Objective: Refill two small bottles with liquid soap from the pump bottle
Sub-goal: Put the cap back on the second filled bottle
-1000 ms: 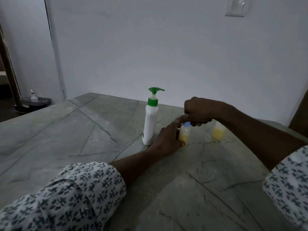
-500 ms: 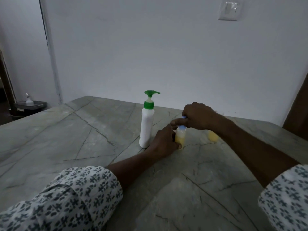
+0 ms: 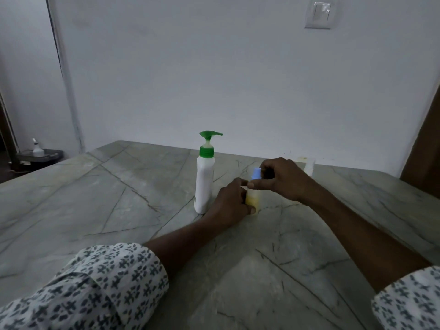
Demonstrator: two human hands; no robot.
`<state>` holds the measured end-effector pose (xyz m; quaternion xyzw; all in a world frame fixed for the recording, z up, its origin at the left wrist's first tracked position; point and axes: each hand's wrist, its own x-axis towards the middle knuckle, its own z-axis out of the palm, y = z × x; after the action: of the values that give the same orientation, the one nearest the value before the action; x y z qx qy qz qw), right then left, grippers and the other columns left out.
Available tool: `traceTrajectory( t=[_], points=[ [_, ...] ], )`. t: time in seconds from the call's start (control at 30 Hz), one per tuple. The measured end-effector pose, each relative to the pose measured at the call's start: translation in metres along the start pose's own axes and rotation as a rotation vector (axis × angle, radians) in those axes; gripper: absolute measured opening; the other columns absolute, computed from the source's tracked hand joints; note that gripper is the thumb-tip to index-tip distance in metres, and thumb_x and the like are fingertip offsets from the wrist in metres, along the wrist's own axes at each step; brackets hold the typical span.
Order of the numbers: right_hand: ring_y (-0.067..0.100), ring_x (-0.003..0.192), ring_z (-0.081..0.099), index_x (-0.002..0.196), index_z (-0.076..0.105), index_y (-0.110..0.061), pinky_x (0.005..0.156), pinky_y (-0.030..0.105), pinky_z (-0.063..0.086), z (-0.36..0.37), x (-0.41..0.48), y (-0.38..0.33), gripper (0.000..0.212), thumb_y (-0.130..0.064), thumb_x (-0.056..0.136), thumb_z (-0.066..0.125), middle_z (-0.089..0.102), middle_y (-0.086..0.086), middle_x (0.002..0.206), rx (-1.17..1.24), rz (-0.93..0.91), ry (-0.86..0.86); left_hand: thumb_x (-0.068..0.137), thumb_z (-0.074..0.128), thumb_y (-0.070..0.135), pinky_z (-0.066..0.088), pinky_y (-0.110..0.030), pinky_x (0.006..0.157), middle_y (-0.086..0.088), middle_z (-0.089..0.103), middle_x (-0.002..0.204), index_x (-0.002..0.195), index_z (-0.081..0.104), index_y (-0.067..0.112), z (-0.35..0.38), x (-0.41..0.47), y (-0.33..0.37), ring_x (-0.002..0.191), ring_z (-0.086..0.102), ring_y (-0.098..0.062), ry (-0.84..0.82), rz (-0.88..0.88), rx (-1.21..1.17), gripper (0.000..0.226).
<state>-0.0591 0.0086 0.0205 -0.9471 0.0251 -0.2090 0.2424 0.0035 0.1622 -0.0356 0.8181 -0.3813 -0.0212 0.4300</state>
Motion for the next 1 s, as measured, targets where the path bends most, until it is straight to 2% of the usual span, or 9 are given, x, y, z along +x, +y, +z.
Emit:
traceTrajectory(
  t=[0.1,0.27,0.37,0.47,0.6,0.7,0.8,0.93,1.0],
  points=[
    [0.012,0.052,0.040,0.062,0.050,-0.014,0.054,0.027,0.031,0.008,-0.002,0.001,0.048,-0.053,0.079,0.072,0.046,0.000,0.057,-0.143,-0.018,0.061,0.081,0.077,0.017,0.039,-0.012,0.062,0.004,0.060,0.101,0.127,0.047,0.015,0.000,0.001,0.000,0.089,0.054,-0.010,0.008,-0.004,0.010,0.055],
    [0.023,0.081,0.061,0.104,0.072,-0.019,0.070,0.034,0.048,0.002,-0.009,0.007,0.021,-0.032,0.088,0.070,0.070,0.006,0.094,0.186,-0.033,-0.063,0.081,0.077,0.017,0.045,-0.020,0.079,-0.003,0.064,0.117,0.136,0.042,0.016,0.000,0.000,0.001,0.106,0.060,-0.018,-0.019,-0.024,-0.005,0.065],
    [0.017,0.067,0.050,0.088,0.073,-0.012,0.065,0.035,0.042,0.004,-0.007,0.006,0.017,-0.029,0.086,0.072,0.062,0.011,0.077,0.180,-0.040,-0.029,0.081,0.077,0.017,0.044,-0.021,0.080,-0.002,0.065,0.118,0.137,0.042,0.016,-0.001,0.000,0.002,0.103,0.060,-0.017,-0.019,-0.019,-0.004,0.066],
    [0.009,0.050,0.034,0.063,0.058,-0.009,0.054,0.022,0.029,0.009,-0.005,0.003,0.038,-0.037,0.080,0.077,0.041,-0.003,0.055,0.083,0.001,0.076,0.080,0.077,0.018,0.045,-0.022,0.077,0.001,0.063,0.106,0.134,0.043,0.016,-0.001,0.000,0.002,0.092,0.057,-0.013,-0.010,-0.012,0.003,0.064],
    [0.009,0.048,0.035,0.057,0.048,-0.013,0.051,0.025,0.027,0.019,-0.004,-0.001,0.050,-0.047,0.076,0.078,0.041,-0.002,0.052,-0.029,-0.003,0.194,0.079,0.078,0.020,0.042,-0.018,0.070,0.001,0.061,0.104,0.132,0.045,0.014,0.000,-0.001,0.002,0.091,0.056,-0.012,0.006,-0.014,0.018,0.063],
    [0.009,0.060,0.051,0.084,0.071,-0.012,0.058,0.023,0.036,0.008,-0.004,0.000,0.043,-0.055,0.079,0.070,0.064,0.000,0.073,0.070,0.050,0.092,0.081,0.077,0.018,0.044,-0.020,0.079,-0.003,0.064,0.120,0.138,0.040,0.015,-0.001,-0.001,0.004,0.103,0.060,-0.016,-0.014,-0.019,-0.006,0.068],
    [0.008,0.080,0.059,0.113,0.071,-0.022,0.067,0.022,0.043,-0.003,-0.008,0.003,0.029,-0.036,0.088,0.069,0.070,-0.003,0.100,0.256,0.008,-0.014,0.082,0.076,0.017,0.045,-0.020,0.082,-0.004,0.064,0.124,0.139,0.039,0.016,-0.002,-0.002,0.005,0.109,0.061,-0.018,-0.030,-0.027,-0.009,0.068],
    [0.007,0.067,0.053,0.090,0.073,-0.022,0.064,0.024,0.043,0.001,-0.008,0.005,0.005,-0.023,0.089,0.069,0.064,-0.009,0.076,0.251,-0.026,0.007,0.081,0.077,0.017,0.044,-0.017,0.081,-0.005,0.064,0.124,0.139,0.039,0.016,-0.002,-0.002,0.004,0.108,0.061,-0.017,-0.031,-0.028,-0.002,0.068],
    [0.010,0.062,0.047,0.075,0.064,-0.020,0.061,0.025,0.038,0.004,-0.007,0.004,0.016,-0.027,0.089,0.069,0.053,-0.005,0.066,0.126,-0.047,0.046,0.081,0.077,0.018,0.041,-0.011,0.072,-0.004,0.064,0.122,0.138,0.041,0.016,-0.002,-0.002,0.003,0.102,0.060,-0.013,-0.015,-0.023,0.003,0.068]
  ],
)
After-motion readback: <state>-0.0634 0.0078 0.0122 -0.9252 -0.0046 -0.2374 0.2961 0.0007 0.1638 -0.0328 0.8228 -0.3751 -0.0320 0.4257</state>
